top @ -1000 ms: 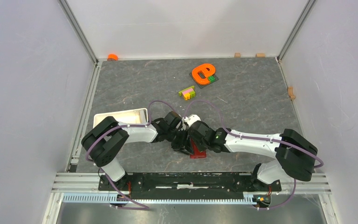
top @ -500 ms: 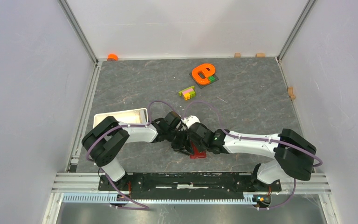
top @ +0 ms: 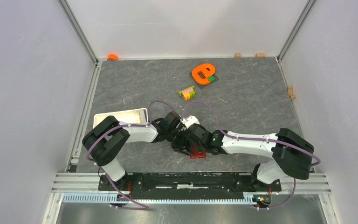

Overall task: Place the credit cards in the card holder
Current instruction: Close the card holder at the center of the board.

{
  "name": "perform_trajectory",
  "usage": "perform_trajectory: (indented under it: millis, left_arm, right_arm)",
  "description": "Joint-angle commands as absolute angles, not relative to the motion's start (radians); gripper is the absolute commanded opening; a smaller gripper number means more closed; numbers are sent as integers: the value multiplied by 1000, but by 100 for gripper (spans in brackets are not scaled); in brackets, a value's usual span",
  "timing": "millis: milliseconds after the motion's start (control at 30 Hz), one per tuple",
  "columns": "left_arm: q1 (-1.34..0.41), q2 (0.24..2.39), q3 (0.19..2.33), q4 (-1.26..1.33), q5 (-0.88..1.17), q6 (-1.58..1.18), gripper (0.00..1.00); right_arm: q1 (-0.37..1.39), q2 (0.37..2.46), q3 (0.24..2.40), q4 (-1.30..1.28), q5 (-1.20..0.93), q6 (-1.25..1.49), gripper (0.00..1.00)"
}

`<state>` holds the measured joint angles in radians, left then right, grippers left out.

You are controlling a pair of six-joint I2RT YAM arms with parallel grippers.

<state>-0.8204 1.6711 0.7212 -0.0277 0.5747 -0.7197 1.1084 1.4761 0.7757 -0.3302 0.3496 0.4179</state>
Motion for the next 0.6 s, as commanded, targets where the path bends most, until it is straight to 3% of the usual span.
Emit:
perform_trajectory:
  millis: [0, 567]
  left_arm:
    - [-827, 1681, 750, -12, 586, -741, 40]
    - [-827, 1682, 749, -14, 583, -739, 39]
  right_arm:
    - [1123, 1494, 803, -307, 345, 432, 0]
    - [1143, 1436, 767, -252, 343, 484, 0]
